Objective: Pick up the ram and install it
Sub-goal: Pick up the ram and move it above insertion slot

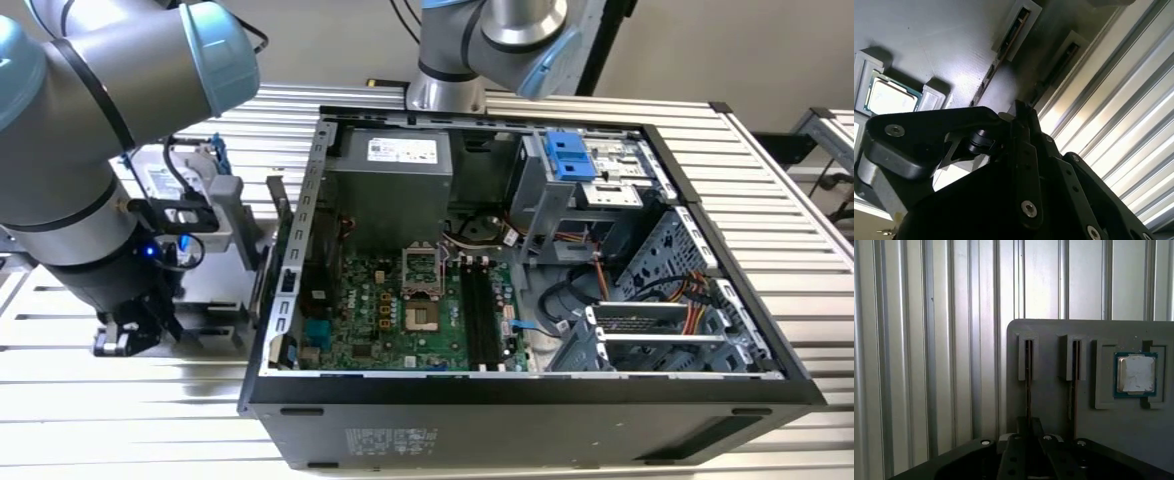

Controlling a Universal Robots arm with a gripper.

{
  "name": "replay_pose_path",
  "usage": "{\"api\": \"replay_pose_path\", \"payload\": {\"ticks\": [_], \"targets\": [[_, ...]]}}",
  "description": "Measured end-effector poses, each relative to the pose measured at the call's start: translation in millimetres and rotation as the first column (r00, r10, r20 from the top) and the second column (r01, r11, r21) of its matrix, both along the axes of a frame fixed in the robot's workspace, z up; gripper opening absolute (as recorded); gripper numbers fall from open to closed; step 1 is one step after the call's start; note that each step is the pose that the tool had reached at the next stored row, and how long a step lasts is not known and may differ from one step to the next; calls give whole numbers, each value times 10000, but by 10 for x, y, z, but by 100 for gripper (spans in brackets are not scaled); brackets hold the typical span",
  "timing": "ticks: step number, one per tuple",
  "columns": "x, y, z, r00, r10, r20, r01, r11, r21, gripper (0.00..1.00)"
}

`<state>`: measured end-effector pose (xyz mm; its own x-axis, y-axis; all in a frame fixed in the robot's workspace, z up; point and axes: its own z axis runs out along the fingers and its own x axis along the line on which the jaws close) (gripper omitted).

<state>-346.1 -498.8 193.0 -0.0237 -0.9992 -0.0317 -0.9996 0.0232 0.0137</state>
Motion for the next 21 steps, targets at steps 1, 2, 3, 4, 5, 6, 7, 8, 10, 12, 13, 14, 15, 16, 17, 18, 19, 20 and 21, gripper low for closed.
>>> {"api": "replay_pose_path", "payload": {"ticks": [1, 2, 3, 4, 5, 6, 7, 8, 10, 12, 13, 14, 15, 16, 17, 18, 19, 20, 21], "targets": [[0, 0, 0, 10000, 0, 0, 0, 10000, 0, 0], [0, 0, 0, 10000, 0, 0, 0, 10000, 0, 0], [0, 1, 0, 10000, 0, 0, 0, 10000, 0, 0], [0, 1, 0, 10000, 0, 0, 0, 10000, 0, 0], [0, 1, 0, 10000, 0, 0, 0, 10000, 0, 0], [0, 2, 0, 10000, 0, 0, 0, 10000, 0, 0], [0, 2, 0, 10000, 0, 0, 0, 10000, 0, 0], [0, 2, 0, 10000, 0, 0, 0, 10000, 0, 0], [0, 3, 0, 10000, 0, 0, 0, 10000, 0, 0], [0, 3, 0, 10000, 0, 0, 0, 10000, 0, 0], [0, 4, 0, 10000, 0, 0, 0, 10000, 0, 0], [0, 4, 0, 10000, 0, 0, 0, 10000, 0, 0], [0, 4, 0, 10000, 0, 0, 0, 10000, 0, 0], [0, 5, 0, 10000, 0, -1, 0, 10000, 0, 0], [0, 5, 0, 10000, 0, 0, 0, 10000, 0, 0], [0, 5, 1, 10000, 0, -1, 0, 10000, 0, 0], [0, 5, 6, 10000, 0, -2, 0, 10000, -1, 0], [0, 5, 14, 10000, 0, -2, 0, 10000, -2, 0], [0, 5, 22, 10000, 0, -1, 0, 10000, 0, 0]]}}
